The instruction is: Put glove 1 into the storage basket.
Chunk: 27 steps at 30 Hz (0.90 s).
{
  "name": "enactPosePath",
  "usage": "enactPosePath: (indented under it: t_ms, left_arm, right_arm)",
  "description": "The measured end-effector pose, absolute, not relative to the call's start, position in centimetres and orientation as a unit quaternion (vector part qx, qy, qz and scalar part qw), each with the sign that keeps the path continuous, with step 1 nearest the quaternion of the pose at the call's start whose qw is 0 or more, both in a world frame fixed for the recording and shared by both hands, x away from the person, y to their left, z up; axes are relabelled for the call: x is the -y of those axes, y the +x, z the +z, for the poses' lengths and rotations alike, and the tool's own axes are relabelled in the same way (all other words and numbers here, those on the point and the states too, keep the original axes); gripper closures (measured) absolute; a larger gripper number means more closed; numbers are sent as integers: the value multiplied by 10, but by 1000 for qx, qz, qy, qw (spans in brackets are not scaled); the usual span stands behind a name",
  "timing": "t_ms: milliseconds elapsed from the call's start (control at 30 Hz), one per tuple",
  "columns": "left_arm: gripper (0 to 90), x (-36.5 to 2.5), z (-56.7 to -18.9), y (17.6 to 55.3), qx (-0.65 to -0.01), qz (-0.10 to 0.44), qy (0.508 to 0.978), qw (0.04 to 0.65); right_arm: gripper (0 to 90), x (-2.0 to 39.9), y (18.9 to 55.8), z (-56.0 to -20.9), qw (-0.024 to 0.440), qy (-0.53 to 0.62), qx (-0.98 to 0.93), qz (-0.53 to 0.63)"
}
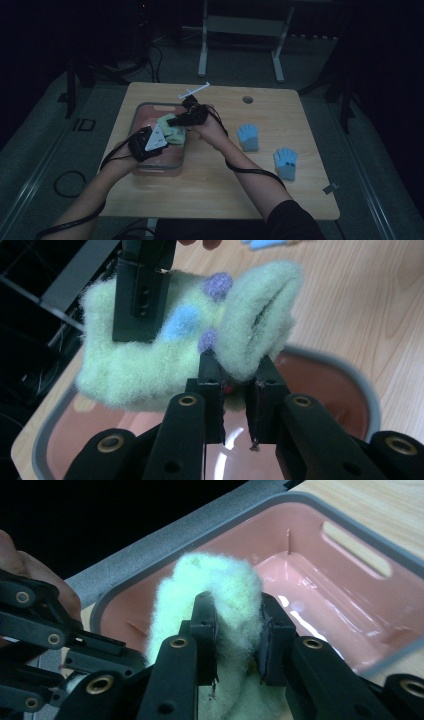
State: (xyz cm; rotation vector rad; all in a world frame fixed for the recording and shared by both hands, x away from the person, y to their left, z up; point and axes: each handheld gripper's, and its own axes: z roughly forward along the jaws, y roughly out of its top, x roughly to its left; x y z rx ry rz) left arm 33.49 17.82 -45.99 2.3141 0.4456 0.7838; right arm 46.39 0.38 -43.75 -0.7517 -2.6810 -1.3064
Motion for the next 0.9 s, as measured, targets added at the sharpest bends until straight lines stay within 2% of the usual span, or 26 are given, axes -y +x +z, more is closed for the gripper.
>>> enactPosePath:
  t_ms: [167, 500, 633, 733, 800, 900]
  left_arm:
    - [793, -194, -476, 341, -178, 285, 884, 324]
    - [791, -194, -499, 356, -183, 245, 905, 295]
    - [780, -194, -499, 364, -188, 211, 917, 281]
    - [742, -190, -501, 367, -188, 200, 925, 264]
    - [631, -189, -501, 368, -192, 196, 926, 260]
    - [534, -188, -501, 369, -193, 194, 928, 255]
  right_arm:
    - [735, -18, 469, -456, 40, -254, 869, -422]
    - [726, -30, 481, -491, 61, -270, 885, -376]
    - [640, -30, 485, -490, 75, -274, 886, -367]
    - [567, -30, 486, -490, 74, -277, 890, -356]
    - [543, -27, 486, -493, 71, -278, 890, -353]
    - [523, -24, 483, -493, 68, -273, 890, -359]
